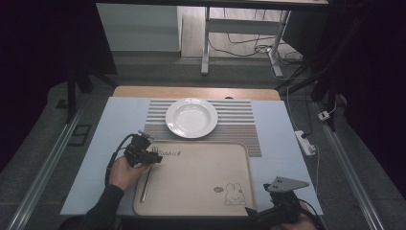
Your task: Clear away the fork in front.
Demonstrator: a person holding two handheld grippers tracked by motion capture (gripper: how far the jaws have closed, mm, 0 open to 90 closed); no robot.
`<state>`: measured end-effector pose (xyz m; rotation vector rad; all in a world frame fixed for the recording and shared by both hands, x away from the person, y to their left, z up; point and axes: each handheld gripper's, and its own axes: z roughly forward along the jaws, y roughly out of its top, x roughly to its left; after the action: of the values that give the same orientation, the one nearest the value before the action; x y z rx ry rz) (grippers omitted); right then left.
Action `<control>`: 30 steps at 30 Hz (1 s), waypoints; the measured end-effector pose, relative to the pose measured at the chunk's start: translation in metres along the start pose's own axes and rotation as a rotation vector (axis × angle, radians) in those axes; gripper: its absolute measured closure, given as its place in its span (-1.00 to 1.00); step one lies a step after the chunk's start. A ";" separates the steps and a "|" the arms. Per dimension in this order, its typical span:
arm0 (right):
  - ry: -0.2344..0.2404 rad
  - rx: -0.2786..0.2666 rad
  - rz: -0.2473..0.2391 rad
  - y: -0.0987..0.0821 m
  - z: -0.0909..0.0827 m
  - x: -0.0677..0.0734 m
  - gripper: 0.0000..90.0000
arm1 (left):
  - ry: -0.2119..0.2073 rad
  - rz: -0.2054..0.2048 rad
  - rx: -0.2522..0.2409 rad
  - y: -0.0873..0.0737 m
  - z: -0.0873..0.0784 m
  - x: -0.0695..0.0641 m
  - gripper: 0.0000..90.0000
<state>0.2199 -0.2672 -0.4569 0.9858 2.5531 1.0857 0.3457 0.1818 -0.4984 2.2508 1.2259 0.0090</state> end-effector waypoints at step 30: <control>-0.008 0.006 0.000 0.000 0.001 0.001 -1.00 | -0.076 0.064 -0.207 -0.083 -0.076 -0.032 -0.77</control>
<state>0.2197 -0.2663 -0.4572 0.9901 2.5514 1.0731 0.2430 0.2279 -0.4661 2.0899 1.0619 0.0711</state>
